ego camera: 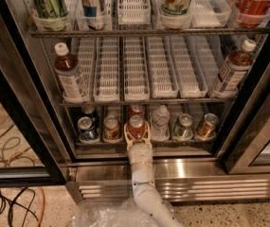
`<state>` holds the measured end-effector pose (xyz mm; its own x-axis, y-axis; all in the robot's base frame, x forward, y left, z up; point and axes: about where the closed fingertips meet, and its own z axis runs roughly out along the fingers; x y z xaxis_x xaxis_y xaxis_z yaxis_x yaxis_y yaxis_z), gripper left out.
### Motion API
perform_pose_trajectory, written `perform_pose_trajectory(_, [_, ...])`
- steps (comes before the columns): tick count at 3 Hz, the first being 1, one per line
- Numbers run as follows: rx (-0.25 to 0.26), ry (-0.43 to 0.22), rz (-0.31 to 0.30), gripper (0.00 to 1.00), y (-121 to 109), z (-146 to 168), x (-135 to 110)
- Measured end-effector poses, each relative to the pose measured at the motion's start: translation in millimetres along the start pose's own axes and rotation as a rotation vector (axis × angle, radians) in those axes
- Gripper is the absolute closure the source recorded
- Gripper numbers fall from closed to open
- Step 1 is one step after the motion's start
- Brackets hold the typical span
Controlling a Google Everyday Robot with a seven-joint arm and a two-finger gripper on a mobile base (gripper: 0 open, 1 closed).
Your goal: Pick coke can from bottom shelf of fridge
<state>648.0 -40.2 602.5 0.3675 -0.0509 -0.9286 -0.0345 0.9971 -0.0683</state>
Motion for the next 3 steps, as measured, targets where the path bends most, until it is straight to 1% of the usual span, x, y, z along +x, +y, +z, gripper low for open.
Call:
perform_pose_trajectory(1, [-0.003, -0.018, 0.014, 1.00, 1, 3, -7])
perform_pose_trajectory(2, [-0.008, -0.061, 0.036, 1.00, 9, 19, -27])
perform_pose_trajectory(3, [-0.008, -0.062, 0.036, 1.00, 9, 19, -27])
